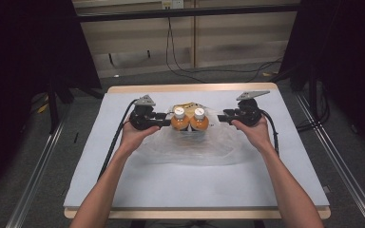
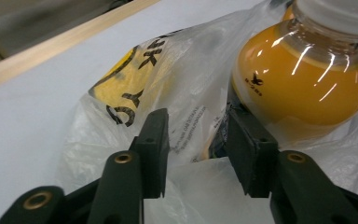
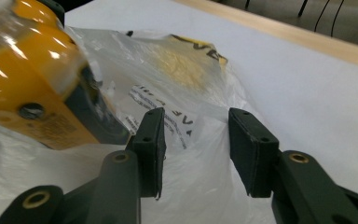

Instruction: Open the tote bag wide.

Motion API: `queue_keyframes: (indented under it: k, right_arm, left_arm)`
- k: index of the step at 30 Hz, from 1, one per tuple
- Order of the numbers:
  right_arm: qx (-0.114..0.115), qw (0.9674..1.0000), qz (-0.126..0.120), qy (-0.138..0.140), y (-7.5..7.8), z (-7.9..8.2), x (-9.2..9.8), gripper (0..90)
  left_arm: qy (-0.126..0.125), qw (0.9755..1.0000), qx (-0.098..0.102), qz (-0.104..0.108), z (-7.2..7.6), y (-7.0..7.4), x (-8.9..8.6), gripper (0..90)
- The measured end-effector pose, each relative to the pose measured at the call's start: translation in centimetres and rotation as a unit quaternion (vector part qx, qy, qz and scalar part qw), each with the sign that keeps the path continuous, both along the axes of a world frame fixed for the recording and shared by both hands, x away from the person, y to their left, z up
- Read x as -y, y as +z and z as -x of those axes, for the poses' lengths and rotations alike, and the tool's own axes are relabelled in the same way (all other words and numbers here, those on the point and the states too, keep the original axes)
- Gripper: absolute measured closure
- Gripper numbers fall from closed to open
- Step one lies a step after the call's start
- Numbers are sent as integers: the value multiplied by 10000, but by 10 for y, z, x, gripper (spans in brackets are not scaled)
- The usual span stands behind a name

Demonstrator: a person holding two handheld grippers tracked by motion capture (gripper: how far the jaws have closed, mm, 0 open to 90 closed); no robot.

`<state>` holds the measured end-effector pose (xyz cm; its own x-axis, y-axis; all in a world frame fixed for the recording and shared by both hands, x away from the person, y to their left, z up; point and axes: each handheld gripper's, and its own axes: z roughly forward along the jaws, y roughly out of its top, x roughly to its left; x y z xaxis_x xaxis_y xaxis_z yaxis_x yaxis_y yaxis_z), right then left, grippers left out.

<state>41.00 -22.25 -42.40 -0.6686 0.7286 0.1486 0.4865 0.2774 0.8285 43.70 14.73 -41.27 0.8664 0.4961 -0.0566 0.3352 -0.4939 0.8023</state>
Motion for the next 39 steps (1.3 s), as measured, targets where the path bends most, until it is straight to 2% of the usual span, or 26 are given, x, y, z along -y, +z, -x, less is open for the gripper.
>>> queue_keyframes:
  k: [2,3,5,7,8,10,12,13,14,15,17,18,20,22,23,24,27,28,29,30,31,32,35,37,38,39]
  right_arm:
    - [135,9999,21,34,8,5,-3,584]
    - [171,9998,2,97,12,7,-4,637]
    - [254,9989,6,381,20,10,-9,785]
    - [243,9978,-18,621,24,12,-15,900]
    - [204,9970,38,744,24,12,-19,900]
    - [155,9963,137,832,23,11,-26,900]
    - [54,9952,183,962,19,8,-34,900]
    - [-3,9947,218,1002,17,8,-37,900]
    - [-77,9944,381,984,13,6,-41,900]
    - [-161,9938,441,1009,9,4,-42,900]
    - [-377,9917,601,1071,-4,-1,-45,900]
    - [-482,9905,693,1085,-10,-3,-46,900]
    - [-634,9879,902,1094,-21,-4,-48,900]
    - [-734,9848,1073,1148,-30,-5,-49,900]
    - [-792,9832,1158,1164,-35,-4,-49,900]
    - [-857,9810,1268,1191,-40,-3,-50,900]
    - [-931,9760,1542,1221,-46,1,-50,900]
    - [-931,9744,1633,1236,-47,2,-51,900]
    - [-964,9739,1645,1234,-46,4,-51,900]
    - [-861,9722,1748,1302,-46,5,-50,900]
    - [-865,9709,1814,1300,-45,6,-50,900]
    - [-827,9695,1881,1335,-45,7,-50,900]
    - [-883,9662,1990,1382,-43,11,-45,900]
    - [-891,9636,2057,1453,-42,15,-41,900]
    - [-893,9620,2108,1487,-41,18,-40,900]
    - [-896,9603,2155,1529,-40,19,-39,900]
  left_arm:
    - [24,10000,-19,53,-1,3,-4,585]
    - [-35,9999,-17,146,-2,4,-6,609]
    - [-271,9993,-74,253,-2,4,-8,736]
    - [-488,9986,-138,138,0,4,-6,879]
    - [-549,9983,-166,-47,0,2,-3,900]
    - [-590,9979,-212,-163,-1,-3,2,900]
    - [-688,9971,-291,-158,-2,-8,5,900]
    - [-702,9968,-309,-220,-3,-12,9,900]
    - [-684,9967,-350,-262,-4,-14,11,900]
    - [-730,9958,-391,-381,-6,-18,12,900]
    - [-762,9946,-516,-483,-8,-26,13,900]
    - [-799,9937,-514,-597,-9,-28,14,900]
    - [-870,9898,-581,-970,-7,-39,17,900]
    - [-885,9872,-584,-1191,-5,-45,19,900]
    - [-920,9839,-550,-1433,-4,-48,19,900]
    - [-944,9822,-546,-1532,-3,-51,19,900]
    - [-909,9823,-589,-1527,-1,-55,17,900]
    - [-862,9832,-564,-1505,-1,-55,16,900]
    - [-827,9829,-528,-1555,-1,-55,15,900]
    - [-785,9822,-509,-1626,-1,-54,14,900]
    - [-741,9805,-381,-1778,-1,-53,13,900]
    - [-682,9777,-256,-1967,-3,-52,10,900]
    - [-416,9740,-112,-2224,-9,-51,2,900]
    - [-306,9790,-317,-1989,-15,-51,-6,900]
    - [-276,9802,-377,-1924,-17,-51,-9,900]
    - [-335,9804,-381,-1905,-16,-50,-9,900]
